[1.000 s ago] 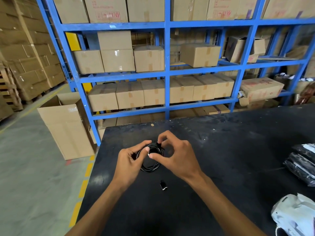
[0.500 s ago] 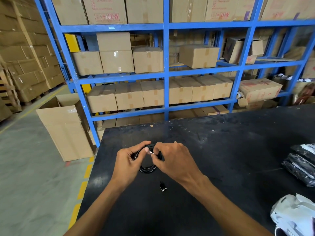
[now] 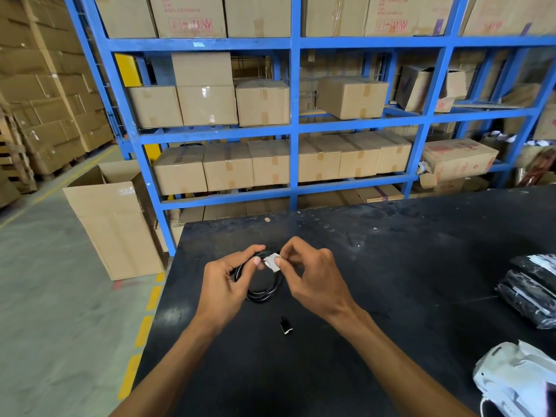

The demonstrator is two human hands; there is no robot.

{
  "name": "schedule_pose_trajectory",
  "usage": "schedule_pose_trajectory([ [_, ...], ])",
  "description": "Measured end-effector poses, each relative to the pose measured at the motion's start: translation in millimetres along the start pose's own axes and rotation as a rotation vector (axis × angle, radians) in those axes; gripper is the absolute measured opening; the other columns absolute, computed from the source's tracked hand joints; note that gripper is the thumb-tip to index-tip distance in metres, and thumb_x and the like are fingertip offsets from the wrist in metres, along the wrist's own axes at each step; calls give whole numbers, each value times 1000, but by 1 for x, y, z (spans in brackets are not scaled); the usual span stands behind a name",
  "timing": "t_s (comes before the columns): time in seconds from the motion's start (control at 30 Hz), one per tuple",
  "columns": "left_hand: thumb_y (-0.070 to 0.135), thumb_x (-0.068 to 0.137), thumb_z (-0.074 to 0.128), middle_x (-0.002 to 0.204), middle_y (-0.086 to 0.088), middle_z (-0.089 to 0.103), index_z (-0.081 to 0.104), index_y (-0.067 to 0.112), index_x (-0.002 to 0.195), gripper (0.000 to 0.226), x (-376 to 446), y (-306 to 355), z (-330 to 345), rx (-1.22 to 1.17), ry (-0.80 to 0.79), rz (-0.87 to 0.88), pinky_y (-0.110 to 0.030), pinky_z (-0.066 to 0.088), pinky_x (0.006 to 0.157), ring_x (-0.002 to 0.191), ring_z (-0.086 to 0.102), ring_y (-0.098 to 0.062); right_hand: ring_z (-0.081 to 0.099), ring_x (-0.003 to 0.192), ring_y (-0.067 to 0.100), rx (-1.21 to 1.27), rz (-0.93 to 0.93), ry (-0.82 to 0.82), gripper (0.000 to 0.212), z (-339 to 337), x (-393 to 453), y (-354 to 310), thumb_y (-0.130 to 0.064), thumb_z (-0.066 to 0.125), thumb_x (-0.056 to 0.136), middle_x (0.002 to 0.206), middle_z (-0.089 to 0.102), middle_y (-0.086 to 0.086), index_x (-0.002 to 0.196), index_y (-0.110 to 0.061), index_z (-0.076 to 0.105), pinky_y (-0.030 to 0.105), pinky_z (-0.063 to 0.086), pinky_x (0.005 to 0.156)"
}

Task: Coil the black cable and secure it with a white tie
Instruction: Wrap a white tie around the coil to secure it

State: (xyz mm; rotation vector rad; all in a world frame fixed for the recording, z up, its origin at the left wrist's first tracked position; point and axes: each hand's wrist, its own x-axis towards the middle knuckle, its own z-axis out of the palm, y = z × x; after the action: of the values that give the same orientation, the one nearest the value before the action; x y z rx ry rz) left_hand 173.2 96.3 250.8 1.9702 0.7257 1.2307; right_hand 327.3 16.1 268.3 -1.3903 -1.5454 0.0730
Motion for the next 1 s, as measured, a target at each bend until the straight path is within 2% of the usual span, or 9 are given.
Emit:
schedule_pose_trajectory([
  [0.17,10,91,64,91,35,71,70,31,109,28,-2,4,2,15,37,11,-8,46,88,102,64,10,69,62,14,23,29,93,13,5,-2,4,-7,66,91,69,69,3,83,-9,56,35,52,54],
  [0.3,10,91,64,89,29,73,70,29,111,28,0,9,2,49,44,41,-6,45,86,99,65,10,71,69,6,89,49,176,13,8,-3,5,-5,67,90,74,72,0,91,-11,56,17,54,58],
  [0.4,12,90,65,97,17,75,70,28,112,28,1,9,2,73,36,46,-7,45,88,101,65,9,72,78,0,202,177,177,24,9,-3,7,-9,68,90,82,78,-2,112,-17,61,6,49,72],
  [0.47,14,89,66,103,14,74,70,28,113,28,0,8,1,89,37,44,-7,45,89,103,64,9,72,84,-2,246,241,161,25,11,-3,9,-10,69,90,89,79,-4,114,-17,68,10,51,78],
  [0.57,14,89,66,106,15,72,71,24,114,27,0,7,0,110,43,37,-7,45,90,105,62,11,73,84,3,265,257,205,12,18,-4,10,-7,69,89,89,78,-5,97,-11,76,22,59,76],
  [0.7,16,89,67,107,14,73,71,22,115,27,3,8,3,127,45,29,-10,46,91,105,63,10,71,81,2,172,185,288,11,23,-3,12,-5,67,90,84,76,-7,95,-8,76,11,53,70],
  [0.8,16,89,66,107,16,72,71,23,115,28,3,6,4,134,49,10,-6,45,88,104,62,12,72,83,4,222,241,281,11,25,-4,13,-8,67,91,86,77,-6,96,-10,77,16,55,73],
  [0.93,15,89,66,106,21,70,70,26,115,28,2,6,0,135,59,-2,-4,44,86,103,61,15,73,91,2,441,349,203,20,23,-6,10,-10,74,86,95,78,-7,106,-13,77,16,56,81],
  [1.0,18,89,66,106,21,70,70,26,116,29,4,7,0,132,33,-11,-6,46,87,103,62,13,74,88,3,451,345,204,19,22,-5,10,-9,77,83,91,78,-6,102,-13,78,17,57,80],
])
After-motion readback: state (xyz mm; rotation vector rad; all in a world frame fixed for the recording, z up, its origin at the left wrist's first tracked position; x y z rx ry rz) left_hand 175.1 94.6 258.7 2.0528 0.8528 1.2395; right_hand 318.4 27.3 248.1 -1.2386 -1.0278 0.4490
